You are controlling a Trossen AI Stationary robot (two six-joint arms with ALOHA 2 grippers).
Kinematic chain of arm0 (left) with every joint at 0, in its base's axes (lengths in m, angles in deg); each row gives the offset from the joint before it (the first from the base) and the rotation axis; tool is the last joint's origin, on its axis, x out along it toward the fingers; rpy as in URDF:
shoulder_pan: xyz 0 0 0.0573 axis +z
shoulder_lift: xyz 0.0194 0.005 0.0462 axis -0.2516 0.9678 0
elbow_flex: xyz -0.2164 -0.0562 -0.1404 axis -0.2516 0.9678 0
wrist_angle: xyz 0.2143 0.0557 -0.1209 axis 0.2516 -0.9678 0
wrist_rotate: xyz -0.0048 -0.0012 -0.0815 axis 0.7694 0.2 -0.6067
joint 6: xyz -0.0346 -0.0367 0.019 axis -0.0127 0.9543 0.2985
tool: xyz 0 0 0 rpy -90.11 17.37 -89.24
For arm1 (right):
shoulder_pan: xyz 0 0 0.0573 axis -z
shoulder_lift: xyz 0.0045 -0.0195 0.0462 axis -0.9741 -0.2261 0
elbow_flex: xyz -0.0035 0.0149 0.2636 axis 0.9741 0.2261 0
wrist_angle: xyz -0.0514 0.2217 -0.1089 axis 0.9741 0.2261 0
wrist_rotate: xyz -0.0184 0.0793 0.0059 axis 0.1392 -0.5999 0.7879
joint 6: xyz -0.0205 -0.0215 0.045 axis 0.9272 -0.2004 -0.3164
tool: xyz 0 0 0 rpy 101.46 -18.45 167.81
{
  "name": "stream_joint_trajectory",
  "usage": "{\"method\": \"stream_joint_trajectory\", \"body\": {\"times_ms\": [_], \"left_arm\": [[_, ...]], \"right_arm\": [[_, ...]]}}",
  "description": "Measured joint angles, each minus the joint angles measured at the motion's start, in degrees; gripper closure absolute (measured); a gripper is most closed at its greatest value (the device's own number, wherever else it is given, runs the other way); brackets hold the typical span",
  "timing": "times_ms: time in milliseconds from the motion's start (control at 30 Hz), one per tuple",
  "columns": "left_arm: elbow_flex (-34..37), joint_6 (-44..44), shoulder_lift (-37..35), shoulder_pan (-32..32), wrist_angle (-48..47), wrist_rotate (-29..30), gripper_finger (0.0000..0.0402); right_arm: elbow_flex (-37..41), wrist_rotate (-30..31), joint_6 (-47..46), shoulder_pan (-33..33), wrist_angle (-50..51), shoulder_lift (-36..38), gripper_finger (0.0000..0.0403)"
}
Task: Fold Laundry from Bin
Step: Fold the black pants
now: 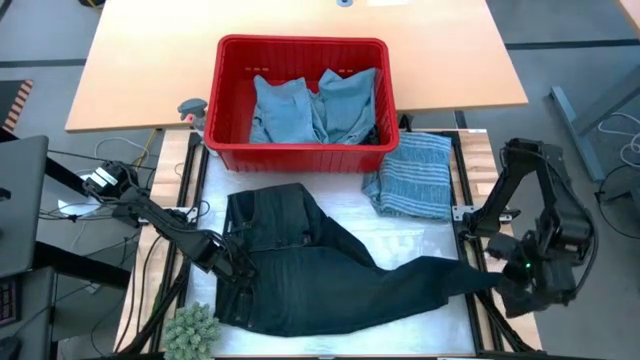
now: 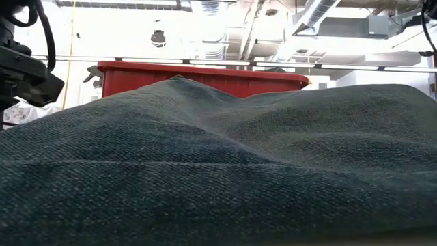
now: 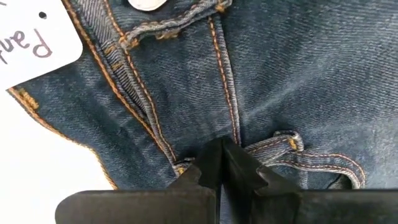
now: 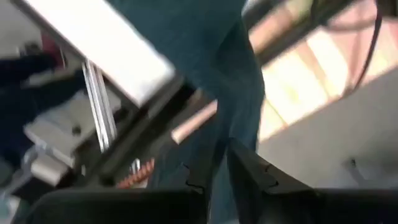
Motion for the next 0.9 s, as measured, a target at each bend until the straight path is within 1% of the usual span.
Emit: {"method": "stream_joint_trajectory", "body": {"times_ms": [100,133,167,200,233,300,400,467,500,533,567,600,667,700,733,800,900], "left_arm": [[0.0,-0.74,0.01,-0.1,-0.04,-0.06,0.0401],[0.0,-0.76,0.01,-0.28,-0.04,0.05,0.0401],[0.0,-0.76,0.01,-0.48,-0.06,0.33,0.0401],[0.0,-0.75,0.01,-0.69,-0.07,0.57,0.0401],[0.0,-0.71,0.01,-0.88,-0.07,0.85,0.0401],[0.0,-0.71,0.01,-1.16,-0.07,1.19,0.0401],[0.0,-0.31,0.01,-1.81,-0.09,1.59,0.0402],[0.0,0.38,0.01,-2.18,-0.09,1.97,0.0401],[0.0,0.83,0.01,-2.38,-0.09,2.15,0.0401],[0.0,1.25,0.01,-2.56,-0.09,2.27,0.0401],[-0.02,1.64,0.01,-2.68,-0.12,2.38,0.0401],[-0.07,1.83,0.03,-2.79,-0.13,2.45,0.0401],[-0.09,2.08,0.03,-2.86,0.0,2.45,0.0401],[-0.09,2.45,0.05,-2.86,0.05,2.43,0.0401],[-0.09,3.06,0.05,-2.86,0.19,2.39,0.0401],[-0.09,4.18,0.11,-2.91,1.18,1.58,0.0401],[-0.07,4.91,0.14,-2.93,1.67,1.45,0.0401]], "right_arm": [[0.06,-5.15,-2.35,-0.11,0.08,2.37,0.0326],[0.33,-5.61,-3.36,-0.19,-0.01,3.19,0.0326],[0.36,-3.76,-3.5,-0.17,-0.67,3.84,0.0326],[0.23,-0.04,-2.38,-0.17,-1.61,4.51,0.0326],[-0.07,5.03,-0.65,-0.13,-2.56,5.15,0.0326],[-0.69,17.0,2.58,0.7,-3.75,6.62,0.0326],[-2.14,40.23,8.0,3.96,-3.9,8.36,0.0326],[-2.52,55.8,14.7,7.57,-3.96,8.94,0.0326],[-2.53,61.71,18.87,9.93,-3.97,8.95,0.0326],[-2.53,65.32,23.45,12.4,-3.98,8.78,0.0326],[-2.47,66.86,28.68,15.38,-4.04,8.36,0.0326],[-2.25,67.15,33.43,18.89,-4.01,7.79,0.0326],[-1.58,66.65,41.41,26.52,-5.05,6.0,0.0325],[-1.42,65.44,45.77,30.29,-6.66,4.87,0.0323],[-1.35,63.06,50.93,33.56,-8.6,3.69,0.0319],[-1.22,56.29,62.88,40.01,-13.76,1.02,0.0304],[-1.31,46.78,77.82,50.07,-24.54,-4.17,0.0267]]}}
